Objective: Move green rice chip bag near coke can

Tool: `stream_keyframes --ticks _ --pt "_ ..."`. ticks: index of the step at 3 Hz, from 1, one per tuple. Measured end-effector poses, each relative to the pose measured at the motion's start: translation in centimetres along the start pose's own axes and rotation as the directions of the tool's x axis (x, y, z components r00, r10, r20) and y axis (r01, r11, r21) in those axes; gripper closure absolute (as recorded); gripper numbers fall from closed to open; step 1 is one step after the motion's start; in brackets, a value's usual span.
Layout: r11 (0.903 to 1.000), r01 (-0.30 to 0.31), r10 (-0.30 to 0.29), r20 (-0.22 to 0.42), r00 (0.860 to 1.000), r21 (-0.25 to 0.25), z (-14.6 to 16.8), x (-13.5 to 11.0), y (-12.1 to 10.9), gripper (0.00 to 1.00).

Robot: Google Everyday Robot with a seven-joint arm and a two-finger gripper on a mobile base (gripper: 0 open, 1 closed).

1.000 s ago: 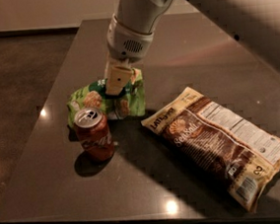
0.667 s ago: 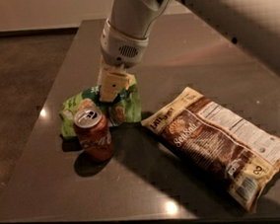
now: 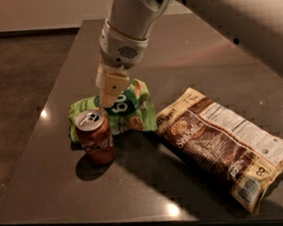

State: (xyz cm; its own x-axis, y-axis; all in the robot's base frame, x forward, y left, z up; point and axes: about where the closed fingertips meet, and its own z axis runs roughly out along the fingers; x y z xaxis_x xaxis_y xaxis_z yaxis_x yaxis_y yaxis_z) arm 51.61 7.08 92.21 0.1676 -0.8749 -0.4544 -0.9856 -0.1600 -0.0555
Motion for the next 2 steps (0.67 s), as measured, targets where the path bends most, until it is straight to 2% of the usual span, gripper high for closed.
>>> stream_keyframes --ticks 1,2 --pt "1.0 0.002 -0.002 0.001 1.0 0.002 0.05 -0.13 -0.01 0.0" --pt "1.0 0.002 -0.002 0.001 1.0 0.002 0.06 -0.16 -0.01 0.0"
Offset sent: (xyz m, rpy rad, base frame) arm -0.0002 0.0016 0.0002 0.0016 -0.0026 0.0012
